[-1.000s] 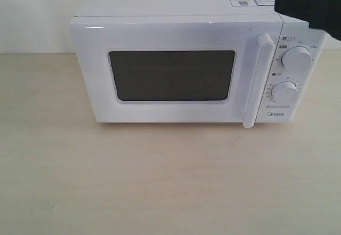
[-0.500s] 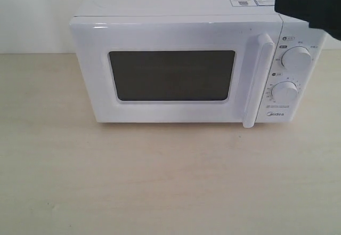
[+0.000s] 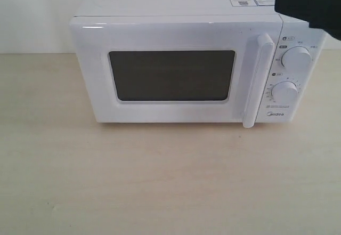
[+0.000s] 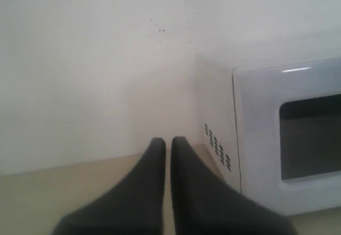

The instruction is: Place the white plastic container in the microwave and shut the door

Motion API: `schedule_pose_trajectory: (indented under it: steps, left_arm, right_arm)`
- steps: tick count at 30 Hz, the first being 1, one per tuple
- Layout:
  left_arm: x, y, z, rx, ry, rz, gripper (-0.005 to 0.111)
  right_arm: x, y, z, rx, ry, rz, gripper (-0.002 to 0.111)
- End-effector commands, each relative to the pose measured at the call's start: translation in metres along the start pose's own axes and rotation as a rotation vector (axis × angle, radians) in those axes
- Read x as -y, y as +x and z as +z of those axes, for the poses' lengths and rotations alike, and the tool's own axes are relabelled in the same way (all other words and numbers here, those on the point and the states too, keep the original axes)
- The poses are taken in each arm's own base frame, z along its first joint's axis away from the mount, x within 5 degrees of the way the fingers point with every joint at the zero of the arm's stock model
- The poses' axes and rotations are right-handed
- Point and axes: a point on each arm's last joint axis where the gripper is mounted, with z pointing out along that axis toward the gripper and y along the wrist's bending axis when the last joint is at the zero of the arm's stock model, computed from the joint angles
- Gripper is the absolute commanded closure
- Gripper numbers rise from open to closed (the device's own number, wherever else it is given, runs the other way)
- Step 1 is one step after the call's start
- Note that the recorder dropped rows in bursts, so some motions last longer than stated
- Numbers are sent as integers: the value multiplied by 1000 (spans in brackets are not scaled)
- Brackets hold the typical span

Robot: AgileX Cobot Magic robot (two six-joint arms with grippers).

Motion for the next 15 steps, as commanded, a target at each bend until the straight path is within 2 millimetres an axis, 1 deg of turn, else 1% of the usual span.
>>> schedule_pose_trajectory:
  steps: [1, 6, 12, 15]
  left_arm:
    - [-2, 4, 0, 27, -38, -18, 102]
    - [-2, 5, 0, 19, -34, 35, 102]
    - [4, 16, -1, -105, 33, 123, 102]
    - [5, 19, -1, -141, 52, 131, 102]
  right_arm:
    - [1, -2, -2, 7, 7, -3, 108]
    - [1, -2, -2, 7, 7, -3, 108]
    - [1, -2, -2, 7, 7, -3, 108]
    - [1, -2, -2, 7, 7, -3, 108]
